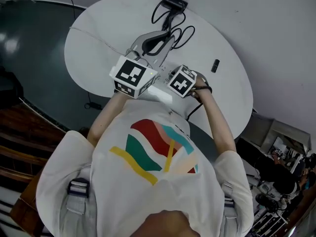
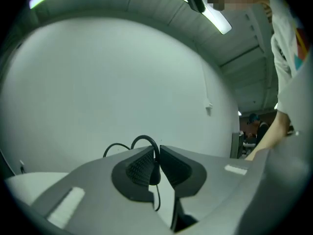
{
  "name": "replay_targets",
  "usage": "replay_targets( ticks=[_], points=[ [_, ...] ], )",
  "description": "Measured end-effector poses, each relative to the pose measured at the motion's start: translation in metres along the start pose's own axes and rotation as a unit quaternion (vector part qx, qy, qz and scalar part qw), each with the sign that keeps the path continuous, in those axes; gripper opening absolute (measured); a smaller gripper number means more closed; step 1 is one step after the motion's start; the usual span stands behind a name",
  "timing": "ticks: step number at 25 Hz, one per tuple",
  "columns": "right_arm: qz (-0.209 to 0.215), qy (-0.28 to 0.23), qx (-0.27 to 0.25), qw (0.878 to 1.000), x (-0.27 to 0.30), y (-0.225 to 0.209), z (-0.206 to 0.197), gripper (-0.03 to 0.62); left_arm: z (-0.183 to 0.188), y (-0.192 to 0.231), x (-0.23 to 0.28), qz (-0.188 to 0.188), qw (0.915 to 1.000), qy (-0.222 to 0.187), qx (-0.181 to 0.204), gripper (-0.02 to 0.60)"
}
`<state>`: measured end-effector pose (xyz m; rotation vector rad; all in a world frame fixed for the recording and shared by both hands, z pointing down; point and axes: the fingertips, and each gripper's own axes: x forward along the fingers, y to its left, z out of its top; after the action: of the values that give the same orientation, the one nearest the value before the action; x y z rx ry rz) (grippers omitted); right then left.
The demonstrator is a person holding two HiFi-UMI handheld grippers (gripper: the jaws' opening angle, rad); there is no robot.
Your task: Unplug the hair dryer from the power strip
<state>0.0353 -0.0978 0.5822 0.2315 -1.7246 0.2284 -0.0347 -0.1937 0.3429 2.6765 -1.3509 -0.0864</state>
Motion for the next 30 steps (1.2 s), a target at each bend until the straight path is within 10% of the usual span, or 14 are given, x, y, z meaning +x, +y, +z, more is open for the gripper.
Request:
replay_targets(
  ticks=[30],
  points=[
    [0.027, -0.004, -0.007, 1.000, -0.004, 0.000, 0.003, 0.060, -0.055, 0.005, 0.035, -0.003, 0.9938, 0.110, 0.014, 0.040]
  ],
)
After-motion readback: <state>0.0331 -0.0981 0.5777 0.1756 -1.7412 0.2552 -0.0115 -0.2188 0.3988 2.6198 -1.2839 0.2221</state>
